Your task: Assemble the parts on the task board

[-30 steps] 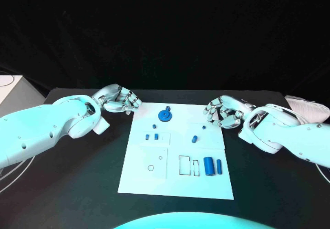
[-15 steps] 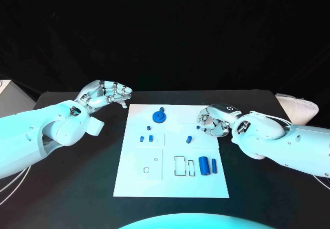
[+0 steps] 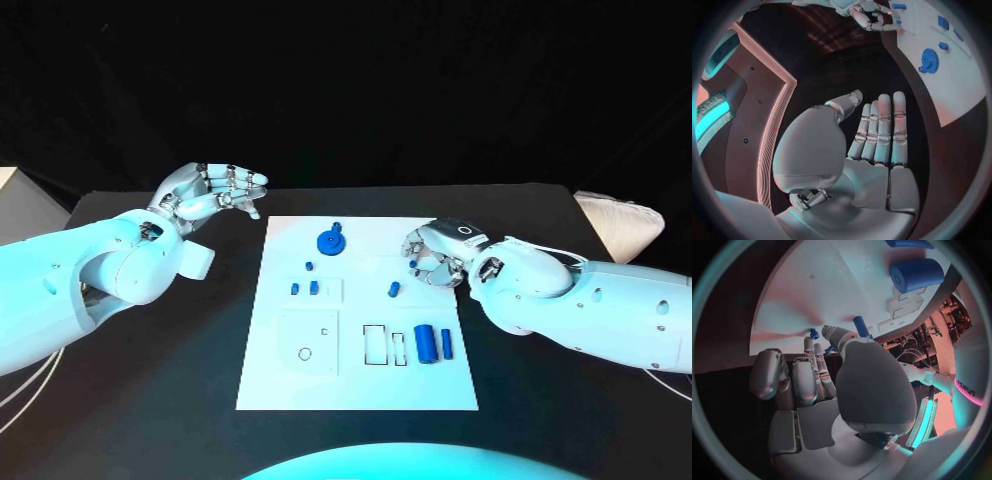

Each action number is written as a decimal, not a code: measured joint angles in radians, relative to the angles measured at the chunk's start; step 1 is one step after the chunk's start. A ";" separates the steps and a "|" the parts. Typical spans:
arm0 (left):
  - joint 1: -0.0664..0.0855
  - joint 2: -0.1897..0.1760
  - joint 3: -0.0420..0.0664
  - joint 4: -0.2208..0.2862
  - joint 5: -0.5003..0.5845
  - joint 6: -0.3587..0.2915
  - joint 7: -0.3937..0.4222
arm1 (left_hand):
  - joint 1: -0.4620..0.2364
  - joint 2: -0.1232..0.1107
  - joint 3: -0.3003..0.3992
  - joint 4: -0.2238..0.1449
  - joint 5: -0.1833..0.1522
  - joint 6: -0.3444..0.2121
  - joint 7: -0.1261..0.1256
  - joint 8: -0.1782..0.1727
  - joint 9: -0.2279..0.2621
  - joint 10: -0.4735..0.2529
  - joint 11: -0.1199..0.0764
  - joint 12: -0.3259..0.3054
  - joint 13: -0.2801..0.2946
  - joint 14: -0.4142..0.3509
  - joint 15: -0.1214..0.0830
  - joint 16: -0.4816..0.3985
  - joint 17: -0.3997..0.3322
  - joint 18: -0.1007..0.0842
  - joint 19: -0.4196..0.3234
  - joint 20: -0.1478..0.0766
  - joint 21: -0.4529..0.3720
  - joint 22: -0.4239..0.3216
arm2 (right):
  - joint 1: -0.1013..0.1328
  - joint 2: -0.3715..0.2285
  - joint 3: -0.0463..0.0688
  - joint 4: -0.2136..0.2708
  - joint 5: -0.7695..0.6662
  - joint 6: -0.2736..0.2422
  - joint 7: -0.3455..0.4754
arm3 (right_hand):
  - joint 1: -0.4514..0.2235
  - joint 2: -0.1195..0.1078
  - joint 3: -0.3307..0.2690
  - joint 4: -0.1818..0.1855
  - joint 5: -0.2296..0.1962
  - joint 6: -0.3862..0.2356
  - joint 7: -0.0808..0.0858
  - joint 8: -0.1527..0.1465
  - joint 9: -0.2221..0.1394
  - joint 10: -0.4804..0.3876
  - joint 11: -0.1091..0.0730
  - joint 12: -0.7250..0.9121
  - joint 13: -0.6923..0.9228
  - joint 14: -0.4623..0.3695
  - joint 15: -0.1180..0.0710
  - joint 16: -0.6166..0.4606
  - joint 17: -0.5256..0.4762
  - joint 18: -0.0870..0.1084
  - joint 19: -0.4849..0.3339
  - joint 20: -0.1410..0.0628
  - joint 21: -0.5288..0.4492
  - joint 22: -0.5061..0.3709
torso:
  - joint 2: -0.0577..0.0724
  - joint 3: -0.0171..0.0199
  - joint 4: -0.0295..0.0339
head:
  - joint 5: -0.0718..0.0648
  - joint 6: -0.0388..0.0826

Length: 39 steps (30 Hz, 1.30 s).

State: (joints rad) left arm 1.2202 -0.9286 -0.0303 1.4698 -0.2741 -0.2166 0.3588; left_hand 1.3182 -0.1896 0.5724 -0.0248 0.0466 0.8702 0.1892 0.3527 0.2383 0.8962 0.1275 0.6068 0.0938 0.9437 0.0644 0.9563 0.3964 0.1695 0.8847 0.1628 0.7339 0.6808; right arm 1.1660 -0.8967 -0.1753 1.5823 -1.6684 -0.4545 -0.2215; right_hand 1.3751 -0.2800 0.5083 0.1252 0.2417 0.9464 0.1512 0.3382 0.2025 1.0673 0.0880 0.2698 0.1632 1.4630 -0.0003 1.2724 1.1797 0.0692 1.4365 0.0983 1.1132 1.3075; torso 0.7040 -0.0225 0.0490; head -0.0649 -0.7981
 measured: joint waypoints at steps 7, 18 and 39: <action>0.000 0.000 0.000 0.000 0.003 -0.026 -0.007 | 0.000 0.000 -0.003 0.003 0.000 -0.004 0.004 0.000 -0.001 0.000 0.000 -0.006 -0.001 0.000 0.000 0.000 0.000 0.000 0.007 0.000 -0.004 -0.004 | -0.013 0.014 0.002 -0.009 -0.014 -0.024 -0.017 | 0.013 0.013 0.082 -0.004 -0.058 0.041 -0.005 -0.004 0.001 0.051 -0.008 -0.010 -0.028 0.000 0.000 0.028 0.030 0.000 0.021 -0.003 0.057 0.000 | 0.000 0.0002 -0.0006 | 0.002 -0.004; 0.000 0.001 0.000 0.001 0.005 -0.042 -0.019 | 0.000 0.000 -0.004 0.004 0.000 -0.004 0.004 0.000 -0.001 0.000 0.000 -0.006 -0.003 0.000 0.000 0.000 0.000 0.000 0.007 0.000 -0.004 -0.006 | -0.018 0.025 0.002 -0.012 -0.060 -0.027 -0.047 | 0.027 0.026 0.145 -0.040 -0.083 0.094 -0.022 0.006 0.018 0.100 -0.010 -0.024 -0.046 0.002 -0.009 0.050 0.059 0.000 0.027 -0.009 0.124 0.000 | 0.000 0.0008 -0.0004 | -0.001 -0.010; 0.000 -0.002 0.000 0.001 0.005 -0.043 -0.037 | 0.000 0.000 -0.017 0.011 0.000 -0.007 0.007 0.000 -0.004 -0.001 0.000 -0.011 -0.007 0.000 0.000 -0.005 0.000 0.000 0.014 0.000 -0.023 -0.020 | -0.021 0.022 0.003 0.004 -0.148 0.008 -0.111 | -0.008 -0.008 0.153 -0.048 -0.087 0.083 -0.012 -0.012 0.018 0.104 -0.012 -0.081 -0.070 0.002 -0.009 0.036 0.036 0.000 0.027 -0.009 0.093 0.001 | 0.000 0.0011 -0.0005 | -0.006 -0.016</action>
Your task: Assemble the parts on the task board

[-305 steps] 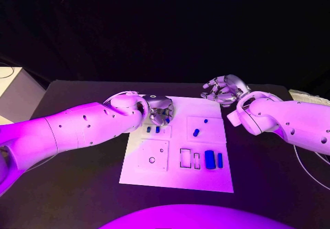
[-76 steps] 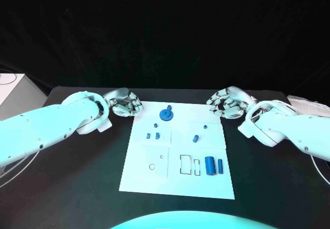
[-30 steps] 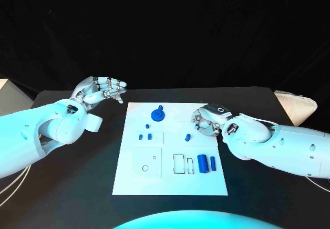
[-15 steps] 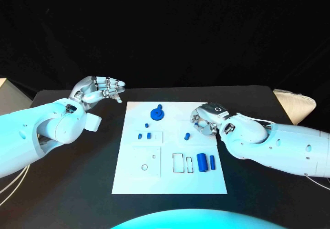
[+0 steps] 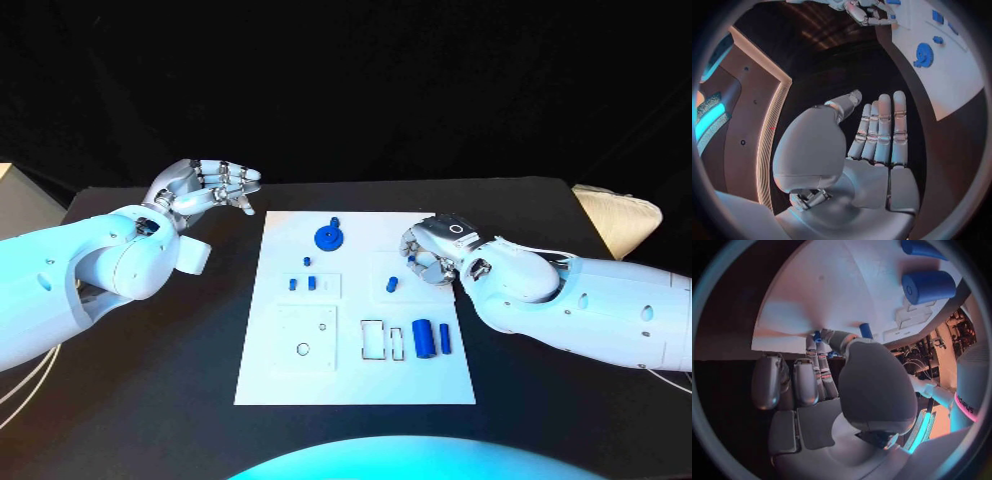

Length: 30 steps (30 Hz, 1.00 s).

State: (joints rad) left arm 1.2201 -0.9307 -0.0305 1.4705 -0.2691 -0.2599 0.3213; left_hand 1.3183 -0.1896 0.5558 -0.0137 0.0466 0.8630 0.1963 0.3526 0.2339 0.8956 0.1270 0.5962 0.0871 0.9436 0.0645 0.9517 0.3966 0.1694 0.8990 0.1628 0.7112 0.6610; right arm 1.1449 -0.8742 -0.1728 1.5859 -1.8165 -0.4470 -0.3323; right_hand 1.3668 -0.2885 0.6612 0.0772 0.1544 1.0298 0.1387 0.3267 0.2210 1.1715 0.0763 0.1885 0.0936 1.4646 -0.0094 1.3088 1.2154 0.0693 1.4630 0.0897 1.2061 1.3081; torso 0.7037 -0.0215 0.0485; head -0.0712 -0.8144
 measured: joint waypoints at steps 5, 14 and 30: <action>0.000 -0.001 0.000 0.000 0.000 0.000 -0.003 | 0.000 0.000 -0.004 0.004 0.000 0.000 0.000 0.000 0.000 0.000 0.000 0.000 -0.001 0.000 0.000 0.000 0.000 0.000 0.000 0.000 -0.004 -0.002 | 0.000 -0.001 0.000 0.002 -0.009 0.004 -0.005 | 0.000 0.000 0.000 0.000 0.003 0.000 0.000 0.000 0.000 -0.004 0.003 0.000 -0.004 0.000 0.000 0.000 0.000 0.000 0.000 0.000 0.000 0.000 | 0.000 -0.0001 0.0000 | 0.000 -0.001; -0.001 0.000 0.000 -0.004 0.000 0.001 -0.007 | 0.000 0.000 -0.004 0.004 0.000 -0.007 0.000 0.000 -0.001 0.000 0.000 -0.004 -0.002 0.000 0.000 -0.004 0.000 0.000 0.000 0.000 -0.008 -0.004 | -0.001 -0.002 0.001 0.005 -0.017 0.009 -0.010 | 0.001 0.000 0.022 -0.022 0.020 0.017 -0.006 0.000 0.008 0.007 -0.006 -0.011 -0.012 0.000 0.000 0.006 0.012 0.000 0.000 0.000 0.021 0.000 | 0.000 -0.0008 -0.0001 | 0.001 -0.005; -0.002 0.001 -0.001 -0.007 0.000 0.002 -0.011 | 0.000 0.000 -0.004 0.004 0.000 -0.007 0.000 0.000 -0.001 -0.004 0.004 -0.004 -0.002 0.000 0.000 -0.004 0.000 0.000 0.000 0.000 -0.008 -0.006 | -0.004 0.000 0.000 0.010 -0.029 0.004 -0.019 | 0.027 0.054 0.060 -0.075 -0.037 0.068 -0.025 0.020 0.046 0.059 0.012 -0.032 -0.015 0.002 -0.016 0.006 0.015 0.000 0.003 -0.018 0.089 0.000 | 0.000 -0.0011 0.0005 | -0.002 -0.012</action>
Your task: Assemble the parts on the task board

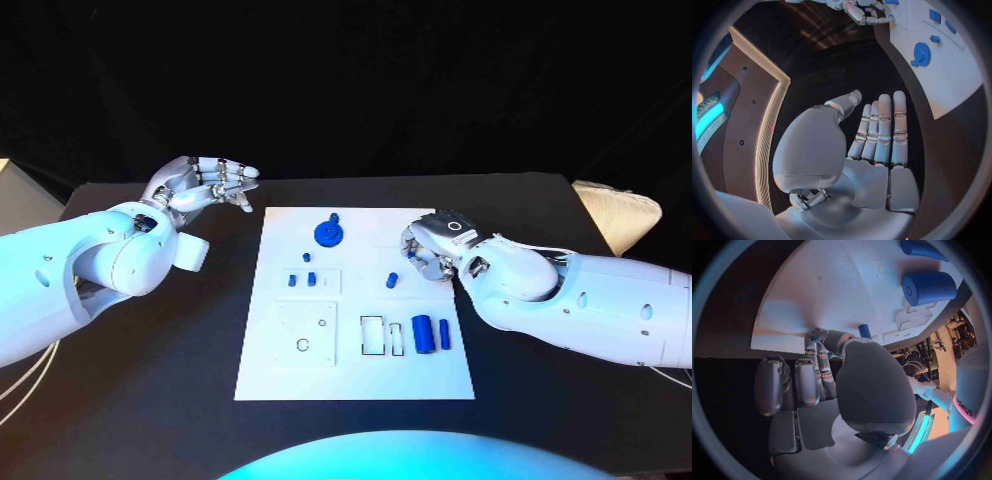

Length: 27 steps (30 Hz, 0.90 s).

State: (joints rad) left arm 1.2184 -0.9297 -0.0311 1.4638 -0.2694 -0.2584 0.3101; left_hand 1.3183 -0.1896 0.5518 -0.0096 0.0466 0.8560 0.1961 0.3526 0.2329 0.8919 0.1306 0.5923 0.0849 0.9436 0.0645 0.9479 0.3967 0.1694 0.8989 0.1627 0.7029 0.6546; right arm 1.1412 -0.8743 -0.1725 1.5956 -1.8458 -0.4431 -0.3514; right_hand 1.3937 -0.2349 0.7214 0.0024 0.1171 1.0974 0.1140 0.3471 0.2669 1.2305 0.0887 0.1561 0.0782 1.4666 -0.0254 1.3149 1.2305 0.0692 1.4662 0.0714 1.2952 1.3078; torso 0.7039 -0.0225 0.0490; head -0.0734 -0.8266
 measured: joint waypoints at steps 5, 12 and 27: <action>0.000 0.000 0.000 0.000 0.000 0.000 0.000 | 0.000 0.000 0.000 0.000 0.000 0.000 0.000 0.000 0.000 0.000 0.000 0.000 0.000 0.000 0.000 0.000 0.000 0.000 0.000 0.000 0.000 0.000 | -0.002 0.000 -0.001 0.002 -0.003 -0.009 -0.005 | 0.003 0.005 0.001 -0.002 -0.004 0.001 -0.001 0.001 0.003 0.004 0.004 -0.003 0.000 0.000 0.000 0.004 0.003 0.000 0.000 0.000 0.004 0.000 | 0.000 0.0002 0.0000 | 0.000 0.000; 0.000 0.000 0.000 0.000 0.000 0.000 -0.001 | 0.000 0.000 0.000 0.000 0.000 0.000 0.000 0.000 -0.001 0.000 0.000 0.000 -0.001 0.000 0.000 0.000 0.000 0.000 0.004 0.004 -0.004 -0.001 | -0.005 -0.002 -0.003 0.006 -0.003 -0.027 -0.014 | 0.004 0.007 0.004 -0.004 -0.008 0.001 -0.001 0.001 0.004 0.006 0.006 -0.007 0.000 0.000 0.000 0.004 0.003 0.000 0.000 0.000 0.011 0.000 | 0.000 0.0008 -0.0005 | 0.001 0.000; -0.001 0.002 0.000 -0.008 -0.001 0.001 -0.001 | 0.000 0.000 0.000 0.000 0.000 0.000 0.000 0.000 -0.001 0.000 0.000 0.000 -0.001 0.000 0.000 0.000 0.000 0.000 0.004 0.004 -0.004 -0.003 | 0.017 -0.034 -0.002 0.052 -0.001 -0.054 -0.030 | 0.008 0.010 0.006 -0.008 -0.013 0.004 -0.004 0.001 0.006 0.006 0.006 -0.008 0.000 0.000 0.000 0.004 0.003 0.000 0.000 0.000 0.017 0.000 | -0.001 0.0011 -0.0009 | 0.002 0.007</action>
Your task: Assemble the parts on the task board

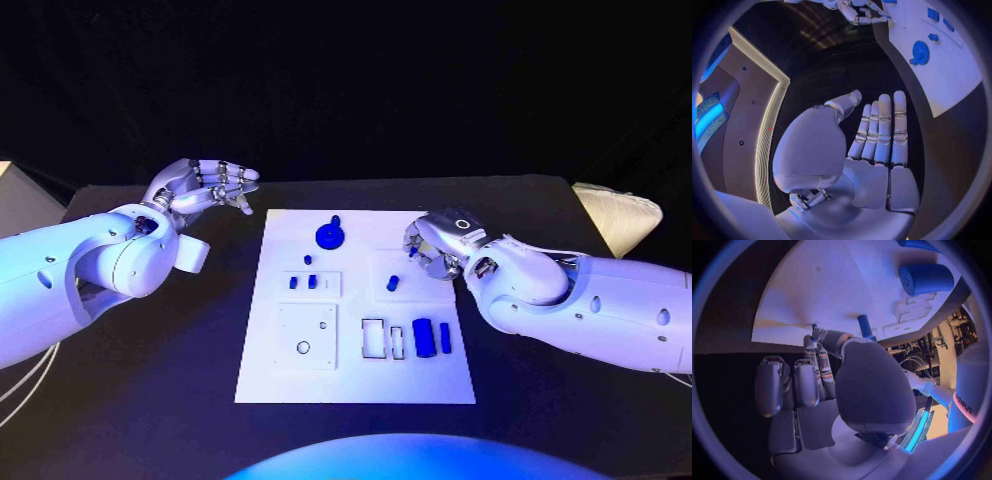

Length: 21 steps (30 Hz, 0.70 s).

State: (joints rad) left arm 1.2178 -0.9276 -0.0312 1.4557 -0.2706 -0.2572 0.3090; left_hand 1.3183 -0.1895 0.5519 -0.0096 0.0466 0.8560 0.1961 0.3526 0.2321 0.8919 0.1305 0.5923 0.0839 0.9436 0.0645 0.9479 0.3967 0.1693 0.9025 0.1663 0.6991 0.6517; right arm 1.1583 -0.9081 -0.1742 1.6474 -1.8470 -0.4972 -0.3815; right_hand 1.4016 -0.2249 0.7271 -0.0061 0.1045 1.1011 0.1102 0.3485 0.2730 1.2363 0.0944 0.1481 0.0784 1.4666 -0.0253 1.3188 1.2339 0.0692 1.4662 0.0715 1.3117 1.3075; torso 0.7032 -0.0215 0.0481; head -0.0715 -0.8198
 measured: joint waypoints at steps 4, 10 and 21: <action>0.000 0.000 0.000 -0.003 0.000 0.000 0.000 | 0.000 0.000 0.000 0.000 0.000 0.000 0.000 0.000 0.000 0.000 0.000 0.000 0.000 0.000 0.000 0.000 0.000 0.000 0.000 0.000 0.000 0.000 | 0.020 -0.019 0.002 0.027 0.004 -0.004 -0.006 | 0.000 0.000 0.000 0.000 0.006 0.003 0.003 0.000 0.000 0.000 0.000 0.000 0.000 0.000 0.000 0.000 0.000 0.000 0.000 0.000 0.006 0.000 | 0.000 -0.0006 0.0000 | 0.000 0.006; 0.000 0.001 0.000 -0.006 0.000 0.001 0.000 | 0.000 0.000 0.000 0.000 0.000 0.000 0.000 -0.004 0.000 0.000 0.000 0.000 0.000 0.000 0.000 0.000 0.000 0.000 0.000 0.000 0.000 -0.001 | 0.039 -0.047 0.004 0.080 0.017 -0.011 -0.016 | 0.000 0.000 0.000 0.000 0.006 0.003 0.003 0.000 0.001 0.003 0.003 0.002 0.000 0.000 0.000 0.000 0.000 -0.011 0.000 0.000 0.007 0.000 | 0.000 -0.0015 0.0000 | -0.001 0.008; 0.000 0.007 0.000 -0.008 -0.001 0.006 0.000 | 0.000 0.000 -0.003 0.003 0.000 -0.004 -0.004 -0.004 -0.001 0.000 0.000 -0.004 -0.002 0.000 0.000 0.000 0.001 0.000 0.000 0.000 -0.004 -0.004 | 0.038 -0.014 0.005 0.172 0.041 -0.024 -0.021 | 0.000 0.000 0.000 0.000 0.006 0.003 0.003 0.000 0.002 0.003 0.003 0.002 0.002 -0.004 -0.004 0.000 -0.004 -0.011 0.000 0.000 0.011 0.000 | 0.000 -0.0017 0.0011 | 0.012 0.005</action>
State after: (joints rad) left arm 1.2174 -0.9204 -0.0315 1.4479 -0.2718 -0.2516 0.3086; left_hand 1.3183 -0.1895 0.5489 -0.0067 0.0466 0.8524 0.1924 0.3486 0.2312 0.8919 0.1305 0.5884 0.0821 0.9435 0.0645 0.9479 0.3976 0.1693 0.9025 0.1662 0.6950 0.6479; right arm 1.1967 -0.9220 -0.1690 1.8195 -1.8058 -0.5213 -0.4023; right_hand 1.4015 -0.2251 0.7269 -0.0060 0.1105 1.1045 0.1136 0.3483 0.2746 1.2394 0.0976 0.1500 0.0801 1.4630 -0.0288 1.3187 1.2303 0.0584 1.4662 0.0715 1.3229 1.3074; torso 0.7037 -0.0232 0.0492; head -0.0598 -0.8147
